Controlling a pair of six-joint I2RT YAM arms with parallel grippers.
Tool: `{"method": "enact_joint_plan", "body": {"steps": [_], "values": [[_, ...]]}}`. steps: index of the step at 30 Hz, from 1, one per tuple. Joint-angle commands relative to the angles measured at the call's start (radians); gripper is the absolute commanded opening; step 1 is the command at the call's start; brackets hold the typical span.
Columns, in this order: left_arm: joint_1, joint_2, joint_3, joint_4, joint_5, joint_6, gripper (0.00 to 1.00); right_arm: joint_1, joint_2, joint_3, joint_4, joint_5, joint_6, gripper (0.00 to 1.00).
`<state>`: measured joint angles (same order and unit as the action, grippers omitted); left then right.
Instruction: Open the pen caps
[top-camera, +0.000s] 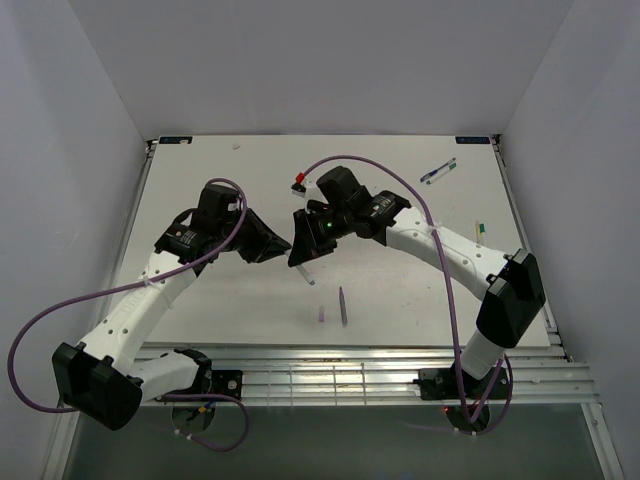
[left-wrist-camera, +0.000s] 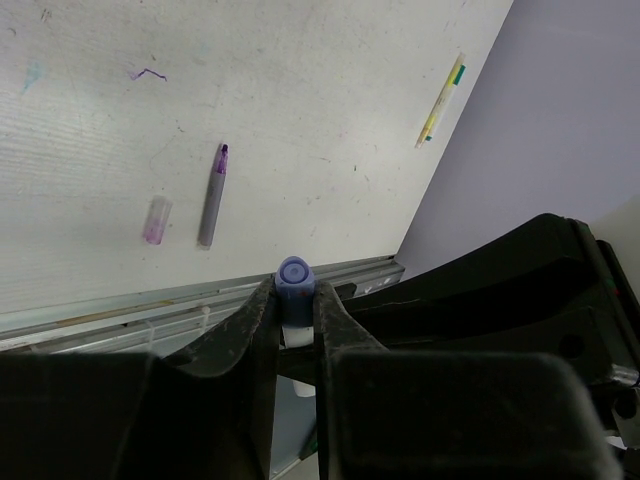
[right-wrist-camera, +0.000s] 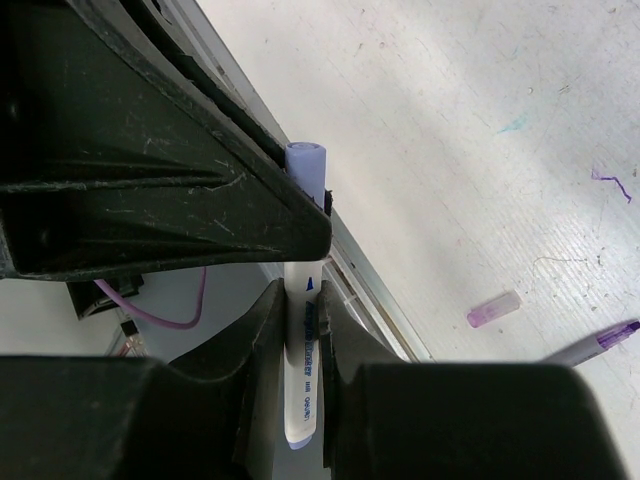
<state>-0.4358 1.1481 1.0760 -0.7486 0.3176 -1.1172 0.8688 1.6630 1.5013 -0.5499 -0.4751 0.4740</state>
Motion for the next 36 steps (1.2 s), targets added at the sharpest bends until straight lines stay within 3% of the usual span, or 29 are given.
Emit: {"method": "enact_joint_plan", "body": {"steps": [1,3,7,10,11,14,17,19,20,22,23,27,29,31,34,36], "values": [[-0.009,-0.011,0.006,0.026,0.018,-0.01,0.09,0.004,-0.003,0.025,0.041,-0.028,0.006,0.08],[-0.009,-0.007,0.006,0.026,0.008,-0.01,0.0,0.006,-0.009,0.008,0.039,-0.03,0.006,0.08],[-0.009,0.015,0.022,0.023,-0.041,-0.01,0.0,0.007,-0.057,-0.045,0.019,-0.007,-0.005,0.08],[0.006,0.058,0.059,-0.009,-0.083,-0.039,0.0,0.033,-0.1,-0.085,-0.059,0.123,-0.058,0.08],[0.028,0.071,0.079,-0.035,-0.089,-0.055,0.0,0.048,-0.111,-0.09,-0.094,0.264,-0.078,0.08],[0.077,0.125,0.105,-0.026,-0.051,-0.078,0.0,0.105,-0.158,-0.139,-0.153,0.486,-0.121,0.08],[0.089,0.17,0.16,-0.031,-0.048,-0.075,0.0,0.111,-0.203,-0.174,-0.16,0.547,-0.121,0.08],[0.091,0.156,0.157,0.009,-0.035,-0.067,0.0,0.099,-0.215,-0.177,-0.15,0.48,-0.133,0.08],[0.091,0.133,0.135,0.111,-0.026,-0.067,0.0,0.085,-0.22,-0.194,-0.098,0.288,-0.13,0.08],[0.091,0.073,0.022,0.254,0.012,-0.072,0.0,0.053,-0.235,-0.225,-0.024,0.103,-0.089,0.08],[0.091,0.018,-0.013,0.361,0.021,-0.081,0.0,0.05,-0.244,-0.251,0.102,-0.049,-0.027,0.08],[0.085,-0.088,-0.135,0.556,0.054,-0.061,0.0,0.033,-0.246,-0.308,0.315,-0.291,0.11,0.08],[0.081,-0.126,-0.163,0.568,0.031,-0.038,0.0,0.013,-0.232,-0.288,0.344,-0.392,0.173,0.08],[0.081,-0.139,-0.154,0.549,0.021,0.008,0.0,-0.019,-0.226,-0.305,0.476,-0.485,0.263,0.08],[0.08,-0.139,-0.133,0.528,0.009,0.027,0.0,-0.05,-0.242,-0.38,0.76,-0.545,0.497,0.08],[0.08,-0.136,-0.113,0.503,-0.017,0.023,0.0,-0.062,-0.246,-0.392,0.814,-0.553,0.551,0.08]]}}
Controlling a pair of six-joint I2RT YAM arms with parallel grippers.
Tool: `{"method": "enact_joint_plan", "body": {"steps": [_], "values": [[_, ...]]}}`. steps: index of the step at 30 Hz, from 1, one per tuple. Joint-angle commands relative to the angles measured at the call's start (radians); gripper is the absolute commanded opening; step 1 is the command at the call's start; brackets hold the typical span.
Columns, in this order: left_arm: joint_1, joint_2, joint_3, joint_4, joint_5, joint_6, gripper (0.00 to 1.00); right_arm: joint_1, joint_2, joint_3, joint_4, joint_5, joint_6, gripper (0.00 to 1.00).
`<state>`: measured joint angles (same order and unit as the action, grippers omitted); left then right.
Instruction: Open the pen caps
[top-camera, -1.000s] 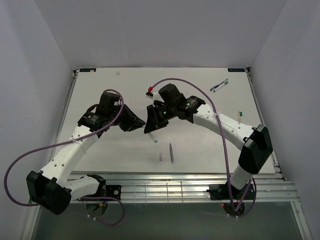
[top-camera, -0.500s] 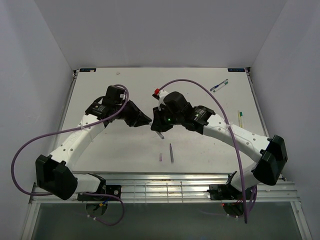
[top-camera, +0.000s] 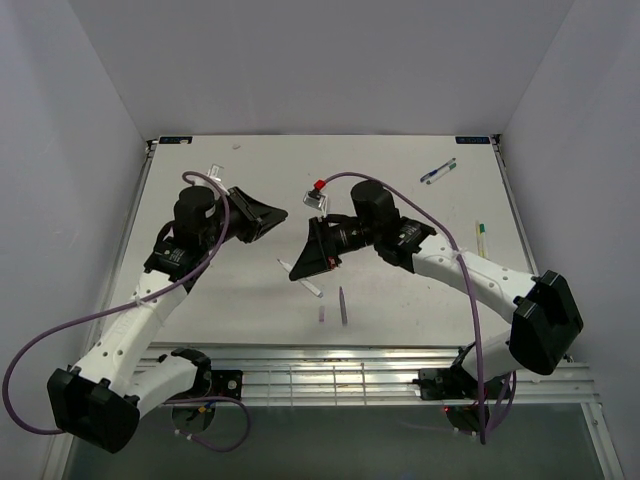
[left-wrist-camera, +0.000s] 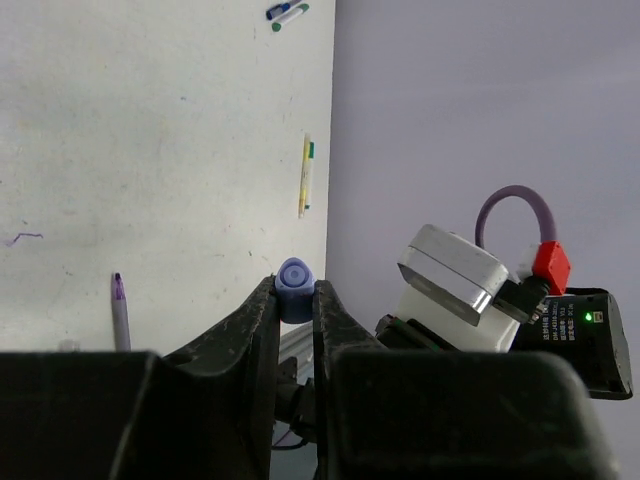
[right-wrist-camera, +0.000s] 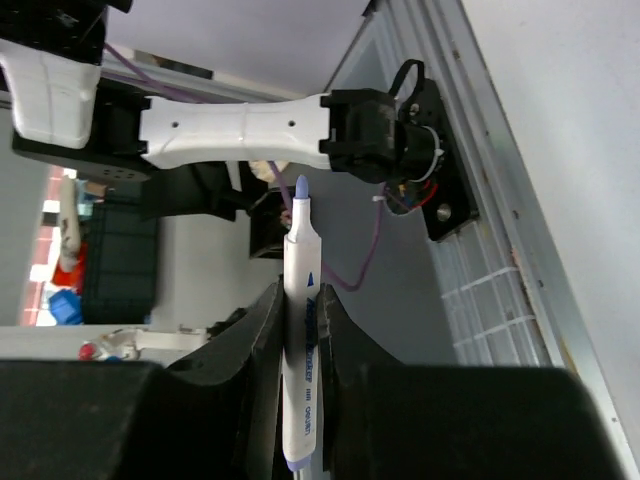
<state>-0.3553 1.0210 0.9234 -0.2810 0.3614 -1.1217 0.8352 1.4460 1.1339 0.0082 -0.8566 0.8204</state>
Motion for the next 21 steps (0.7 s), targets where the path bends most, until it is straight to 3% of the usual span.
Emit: {"method": "enact_joint_plan", "body": {"steps": [1,6,8,10,16,21], "values": [[0.001,0.004,0.057,-0.007,-0.065,0.033,0.0,-0.03,-0.032,-0.001,0.165,-0.142,0.163,0.08],[0.001,0.117,0.173,-0.2,-0.029,0.097,0.0,-0.065,-0.074,0.001,-0.215,0.052,-0.068,0.08],[-0.001,0.133,0.16,-0.245,-0.003,0.125,0.0,-0.068,-0.085,-0.009,-0.418,0.196,-0.2,0.08],[-0.002,0.123,0.114,-0.254,0.028,0.141,0.0,-0.071,-0.11,-0.032,-0.508,0.286,-0.265,0.08],[-0.043,0.085,-0.006,-0.3,0.1,0.226,0.0,-0.105,-0.217,-0.198,-0.553,0.533,-0.306,0.08],[-0.201,0.117,-0.11,-0.322,0.068,0.185,0.0,-0.108,-0.204,-0.246,-0.556,0.682,-0.343,0.08]]}}
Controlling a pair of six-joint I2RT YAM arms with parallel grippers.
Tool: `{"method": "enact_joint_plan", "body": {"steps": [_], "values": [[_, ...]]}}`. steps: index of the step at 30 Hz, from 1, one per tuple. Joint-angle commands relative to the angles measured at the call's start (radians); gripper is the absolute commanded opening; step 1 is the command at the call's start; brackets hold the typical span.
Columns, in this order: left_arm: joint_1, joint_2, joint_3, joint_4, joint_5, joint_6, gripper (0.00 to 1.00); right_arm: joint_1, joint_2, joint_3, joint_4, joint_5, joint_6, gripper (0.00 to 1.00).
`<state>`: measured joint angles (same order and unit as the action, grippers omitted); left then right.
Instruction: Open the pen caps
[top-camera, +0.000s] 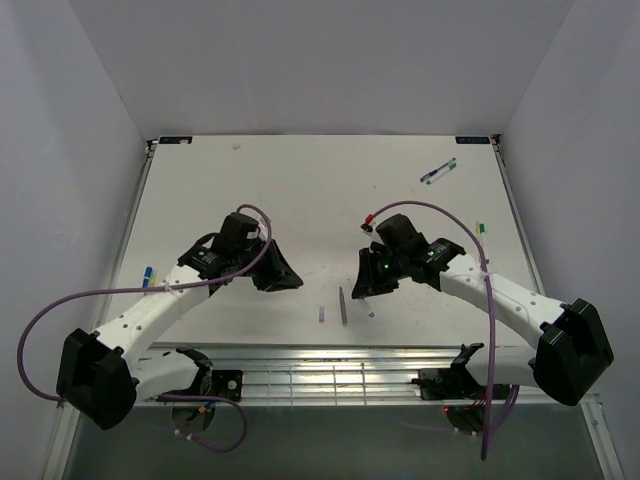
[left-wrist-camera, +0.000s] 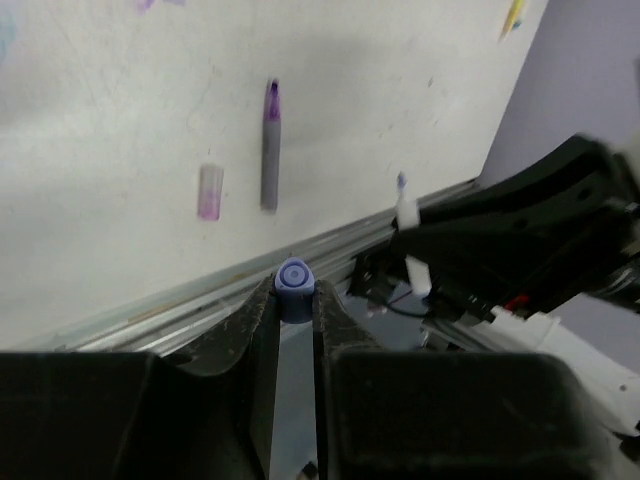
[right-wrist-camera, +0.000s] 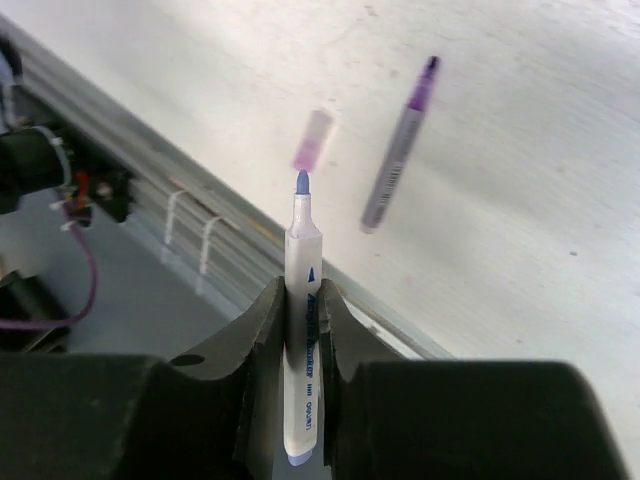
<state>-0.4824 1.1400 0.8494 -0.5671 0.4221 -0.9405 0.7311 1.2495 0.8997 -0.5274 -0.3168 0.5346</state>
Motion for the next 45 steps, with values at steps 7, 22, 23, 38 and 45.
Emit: {"method": "enact_joint_plan", "body": {"steps": [7,22,23,38,45], "values": [[-0.183,0.055,-0.081,-0.011,-0.063,-0.003,0.0,-0.01,0.056,-0.091,0.084,0.229,-0.062,0.08],[-0.19,0.308,-0.049,0.072,-0.074,0.109,0.05,-0.012,0.183,-0.116,0.198,0.231,-0.035,0.08],[-0.19,0.316,-0.049,0.076,-0.071,0.112,0.06,-0.012,0.189,-0.116,0.201,0.231,-0.033,0.08],[-0.226,0.438,-0.024,0.115,-0.063,0.118,0.21,-0.013,0.258,-0.122,0.25,0.245,-0.048,0.08],[-0.237,0.458,-0.019,0.115,-0.068,0.108,0.34,-0.019,0.271,-0.13,0.26,0.249,-0.058,0.08]]}}
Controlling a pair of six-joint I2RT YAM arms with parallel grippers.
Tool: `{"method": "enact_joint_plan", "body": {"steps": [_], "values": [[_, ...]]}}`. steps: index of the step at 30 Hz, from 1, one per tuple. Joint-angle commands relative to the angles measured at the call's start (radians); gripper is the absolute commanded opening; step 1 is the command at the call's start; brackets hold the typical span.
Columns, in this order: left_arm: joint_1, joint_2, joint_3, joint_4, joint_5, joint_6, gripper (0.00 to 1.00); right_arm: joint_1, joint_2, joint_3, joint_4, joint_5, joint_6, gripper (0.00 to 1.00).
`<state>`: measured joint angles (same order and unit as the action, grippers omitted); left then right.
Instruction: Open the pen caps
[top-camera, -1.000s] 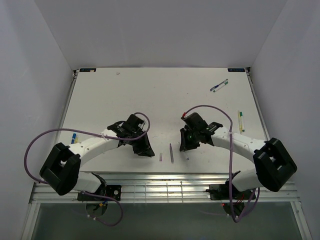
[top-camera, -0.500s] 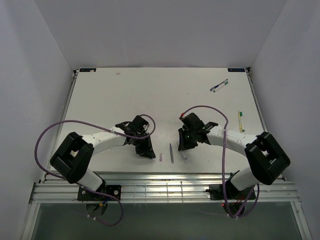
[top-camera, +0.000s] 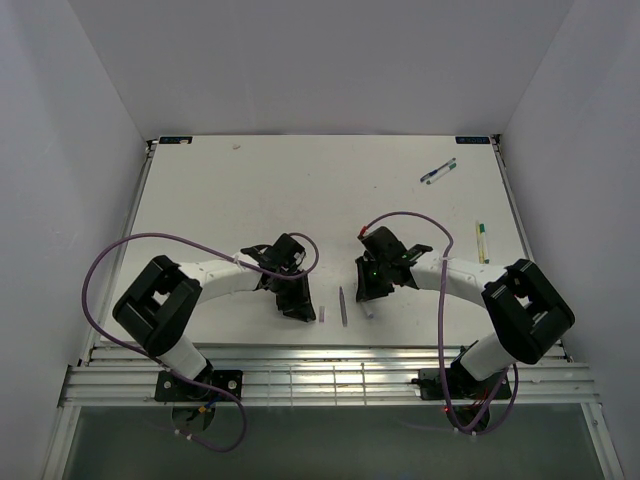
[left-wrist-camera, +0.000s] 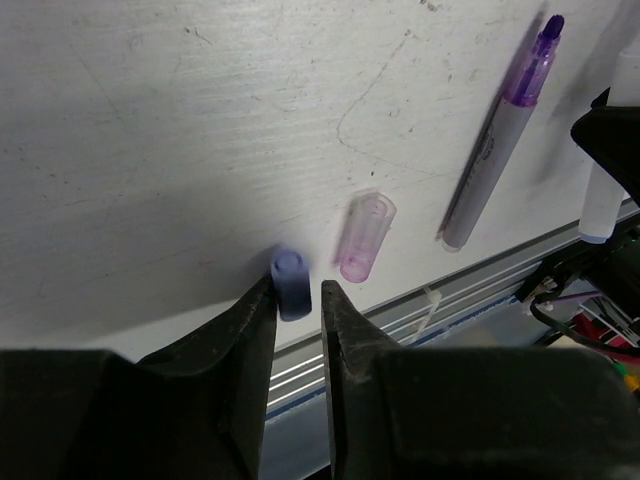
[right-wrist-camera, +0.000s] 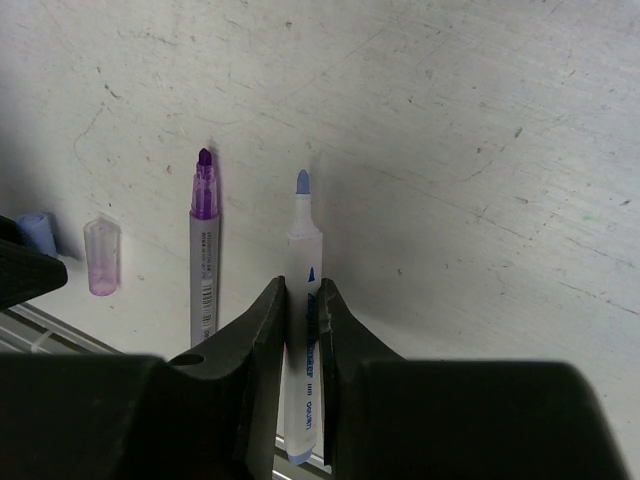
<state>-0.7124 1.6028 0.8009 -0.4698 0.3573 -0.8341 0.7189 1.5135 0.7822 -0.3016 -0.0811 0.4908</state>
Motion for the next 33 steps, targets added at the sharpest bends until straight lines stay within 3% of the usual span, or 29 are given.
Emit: {"method": "enact_joint_plan", "body": {"steps": [1,6,22,33], "values": [[-0.009,-0.004,0.026,0.016,-0.003,0.0,0.36,-0.007,0.01,-0.012,0.036,0.014,-0.017,0.08],[-0.012,-0.006,0.018,0.017,-0.006,-0.003,0.42,-0.013,0.025,-0.015,0.045,0.006,-0.026,0.11],[-0.013,-0.033,0.003,0.008,-0.012,0.007,0.46,-0.016,0.04,-0.003,0.065,-0.066,-0.026,0.25],[-0.012,-0.076,-0.034,0.01,-0.041,0.038,0.5,-0.015,0.031,-0.001,0.027,-0.046,-0.024,0.44]]}}
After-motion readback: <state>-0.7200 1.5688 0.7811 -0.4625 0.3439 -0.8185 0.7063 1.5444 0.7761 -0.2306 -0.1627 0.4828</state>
